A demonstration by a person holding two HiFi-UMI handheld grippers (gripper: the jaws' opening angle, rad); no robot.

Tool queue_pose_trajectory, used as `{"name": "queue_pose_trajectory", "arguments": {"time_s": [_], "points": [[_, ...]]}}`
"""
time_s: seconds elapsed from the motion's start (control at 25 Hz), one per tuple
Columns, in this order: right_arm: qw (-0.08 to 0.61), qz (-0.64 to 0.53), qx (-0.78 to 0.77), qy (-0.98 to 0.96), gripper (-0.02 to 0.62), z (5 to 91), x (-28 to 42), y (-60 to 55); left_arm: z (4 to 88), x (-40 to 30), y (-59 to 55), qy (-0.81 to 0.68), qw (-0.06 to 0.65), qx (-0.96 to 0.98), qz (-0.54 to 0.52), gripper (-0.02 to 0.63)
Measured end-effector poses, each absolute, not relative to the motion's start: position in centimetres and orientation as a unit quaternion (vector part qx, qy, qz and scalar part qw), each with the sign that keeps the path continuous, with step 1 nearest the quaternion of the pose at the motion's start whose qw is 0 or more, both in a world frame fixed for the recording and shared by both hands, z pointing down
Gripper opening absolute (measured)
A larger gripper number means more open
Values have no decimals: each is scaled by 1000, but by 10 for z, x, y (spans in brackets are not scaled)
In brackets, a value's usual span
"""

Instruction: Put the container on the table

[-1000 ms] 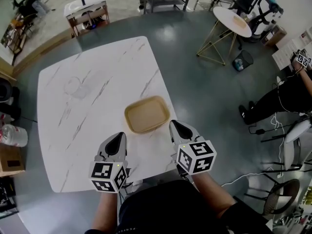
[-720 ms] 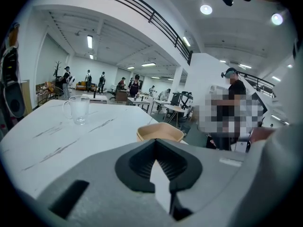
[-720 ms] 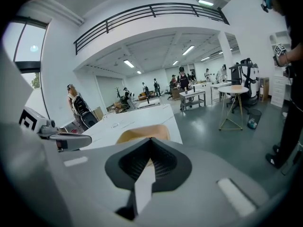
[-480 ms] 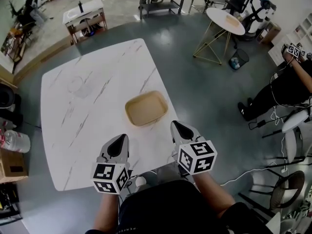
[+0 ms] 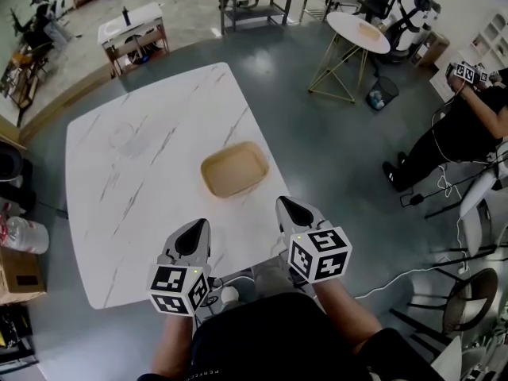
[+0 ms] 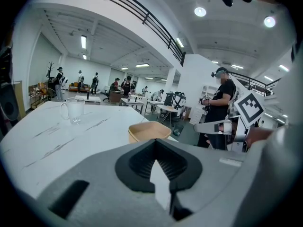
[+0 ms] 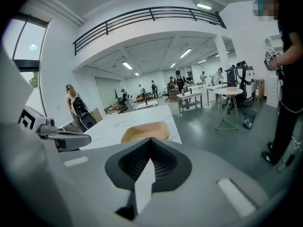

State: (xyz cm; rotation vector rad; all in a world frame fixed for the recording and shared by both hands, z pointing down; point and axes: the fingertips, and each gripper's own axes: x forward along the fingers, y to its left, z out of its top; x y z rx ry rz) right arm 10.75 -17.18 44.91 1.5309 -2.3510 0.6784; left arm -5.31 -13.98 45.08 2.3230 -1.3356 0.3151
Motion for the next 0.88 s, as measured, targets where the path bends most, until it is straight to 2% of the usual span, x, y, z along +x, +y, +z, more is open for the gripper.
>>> {"name": "queue_pose_trajectory", "arguments": {"time_s": [0.88], "points": [[138, 235, 520, -810, 0, 446, 106, -161, 450, -47, -129, -468, 221, 846, 124, -5]]}}
